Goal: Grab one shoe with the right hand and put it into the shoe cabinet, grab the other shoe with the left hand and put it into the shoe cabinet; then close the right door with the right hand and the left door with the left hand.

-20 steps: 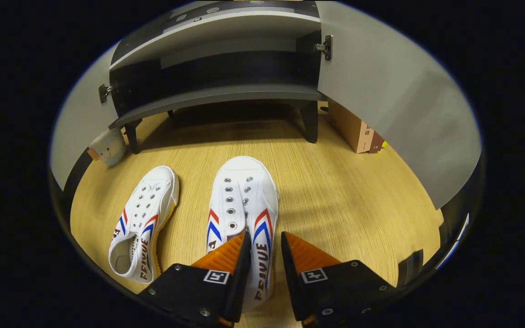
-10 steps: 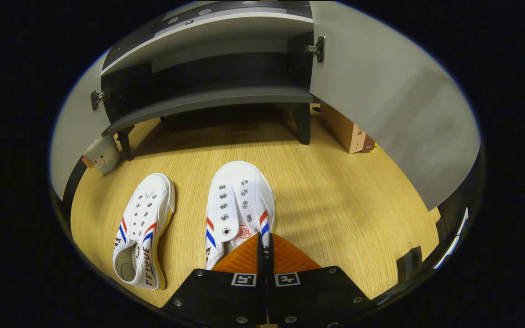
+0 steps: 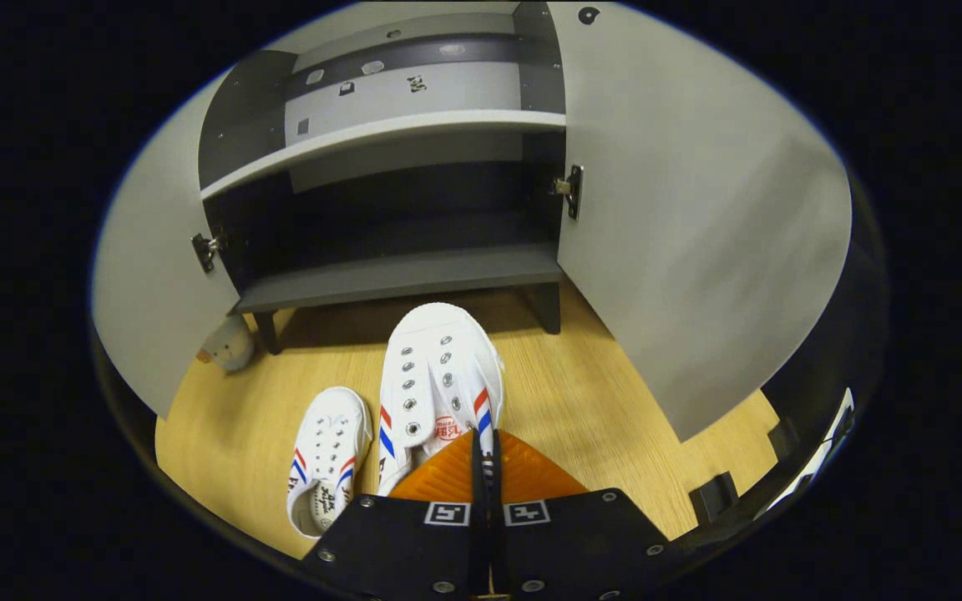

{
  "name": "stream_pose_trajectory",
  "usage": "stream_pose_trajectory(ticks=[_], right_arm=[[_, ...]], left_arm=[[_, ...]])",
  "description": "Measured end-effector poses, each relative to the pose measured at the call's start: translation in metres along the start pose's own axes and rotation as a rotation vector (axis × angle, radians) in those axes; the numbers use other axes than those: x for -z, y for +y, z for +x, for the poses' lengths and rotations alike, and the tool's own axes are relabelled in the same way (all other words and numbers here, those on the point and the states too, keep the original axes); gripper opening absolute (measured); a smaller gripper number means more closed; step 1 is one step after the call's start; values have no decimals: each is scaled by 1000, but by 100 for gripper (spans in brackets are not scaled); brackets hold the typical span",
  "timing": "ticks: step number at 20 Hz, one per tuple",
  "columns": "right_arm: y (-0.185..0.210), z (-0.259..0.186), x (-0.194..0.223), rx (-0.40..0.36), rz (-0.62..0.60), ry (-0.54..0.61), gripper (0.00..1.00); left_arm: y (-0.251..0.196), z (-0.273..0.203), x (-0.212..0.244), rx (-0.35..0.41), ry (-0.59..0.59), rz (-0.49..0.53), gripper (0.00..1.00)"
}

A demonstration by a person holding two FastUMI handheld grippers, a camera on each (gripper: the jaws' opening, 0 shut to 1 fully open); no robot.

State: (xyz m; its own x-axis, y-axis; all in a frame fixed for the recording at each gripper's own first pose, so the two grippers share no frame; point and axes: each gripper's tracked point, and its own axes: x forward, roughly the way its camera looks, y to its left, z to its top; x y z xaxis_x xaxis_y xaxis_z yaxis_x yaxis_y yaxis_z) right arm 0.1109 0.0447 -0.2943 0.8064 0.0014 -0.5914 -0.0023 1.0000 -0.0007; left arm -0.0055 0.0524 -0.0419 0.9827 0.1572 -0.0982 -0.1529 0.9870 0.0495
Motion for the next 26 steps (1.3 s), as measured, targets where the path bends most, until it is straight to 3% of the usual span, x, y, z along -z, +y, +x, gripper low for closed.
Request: stream_pose_trajectory(ticks=[7, 13, 19, 26], right_arm=[[30, -46, -93, -77, 41, -102, 0], [57, -54, -184, -109, 43, -188, 0], [81, -41, -261, -132, 33, -240, 0], [103, 6, -339, -141, 41, -246, 0]], left_arm=[[-6, -3, -1, 42, -18, -8, 96], [-13, 0, -1, 67, -26, -2, 96], [-6, 4, 7, 53, -10, -12, 96], [9, 12, 11, 16, 2, -17, 96]])
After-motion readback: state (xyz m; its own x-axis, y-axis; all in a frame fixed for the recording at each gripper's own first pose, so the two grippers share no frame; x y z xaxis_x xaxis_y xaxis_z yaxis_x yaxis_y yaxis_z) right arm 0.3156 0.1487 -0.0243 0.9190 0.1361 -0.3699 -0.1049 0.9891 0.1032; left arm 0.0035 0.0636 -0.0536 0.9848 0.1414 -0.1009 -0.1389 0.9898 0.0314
